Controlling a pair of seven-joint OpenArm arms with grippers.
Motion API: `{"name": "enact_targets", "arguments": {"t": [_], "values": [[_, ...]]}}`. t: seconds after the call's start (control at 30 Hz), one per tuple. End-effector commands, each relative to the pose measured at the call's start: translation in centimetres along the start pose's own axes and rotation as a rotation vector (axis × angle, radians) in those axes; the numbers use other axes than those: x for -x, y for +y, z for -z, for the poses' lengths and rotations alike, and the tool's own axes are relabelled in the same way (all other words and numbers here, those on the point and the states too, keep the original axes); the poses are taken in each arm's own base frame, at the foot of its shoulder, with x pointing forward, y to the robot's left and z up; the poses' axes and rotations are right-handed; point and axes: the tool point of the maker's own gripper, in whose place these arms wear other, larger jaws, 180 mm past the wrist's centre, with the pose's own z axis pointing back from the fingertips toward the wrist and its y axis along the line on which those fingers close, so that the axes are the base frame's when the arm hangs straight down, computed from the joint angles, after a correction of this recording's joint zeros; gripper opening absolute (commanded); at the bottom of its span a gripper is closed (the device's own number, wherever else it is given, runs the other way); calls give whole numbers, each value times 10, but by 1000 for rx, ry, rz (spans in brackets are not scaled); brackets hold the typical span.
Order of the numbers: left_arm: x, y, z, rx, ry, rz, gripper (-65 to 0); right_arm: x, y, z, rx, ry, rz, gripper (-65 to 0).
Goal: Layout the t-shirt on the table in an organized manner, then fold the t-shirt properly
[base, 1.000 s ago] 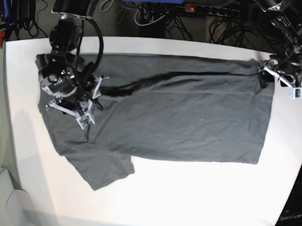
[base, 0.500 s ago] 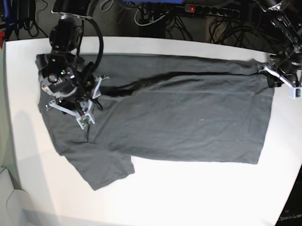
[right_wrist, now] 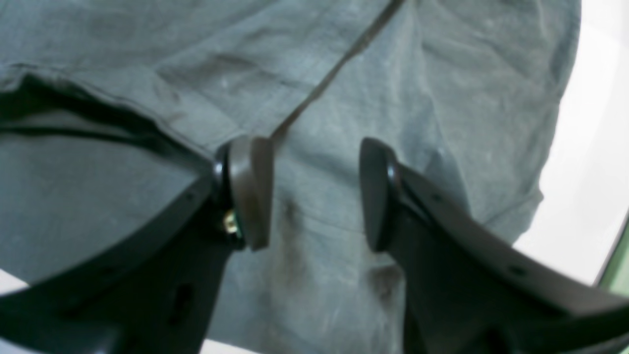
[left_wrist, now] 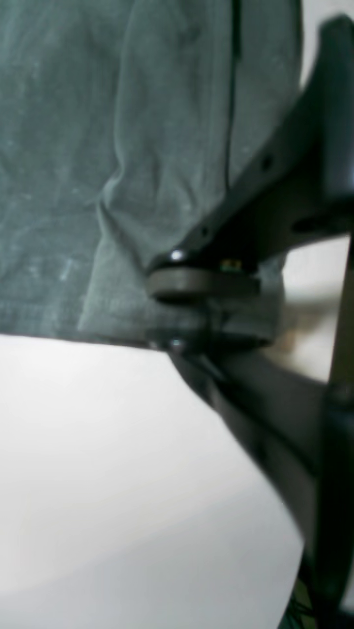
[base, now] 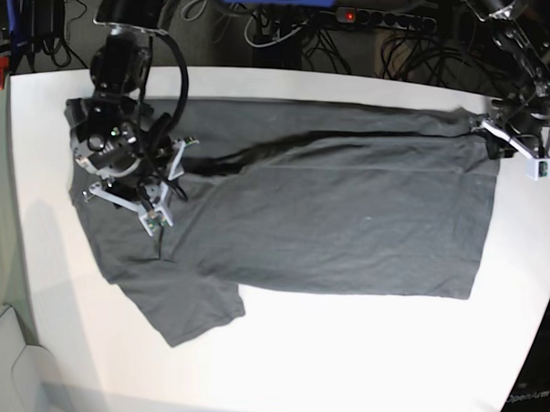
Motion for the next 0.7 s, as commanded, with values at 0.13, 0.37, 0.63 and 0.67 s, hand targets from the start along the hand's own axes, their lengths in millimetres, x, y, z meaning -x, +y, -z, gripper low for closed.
{"name": "enact_targets", "arguments": {"t": [0.13,0.37,0.63,0.67], "values": [[-15,6,-5,-12,-47,12,-271,-13,-5,-4,14,-46,1,-352],[-15,3,-2,-4,-48,8,-243,-13,-5,-4,14,-46,1,-352],[-16,2,-1,-1,-51,7,-291,-13,-5,-4,14,-46,1,-352],[-16,2,-1,-1,-51,7,-308,-13,-5,-4,14,-46,1,-352]]}}
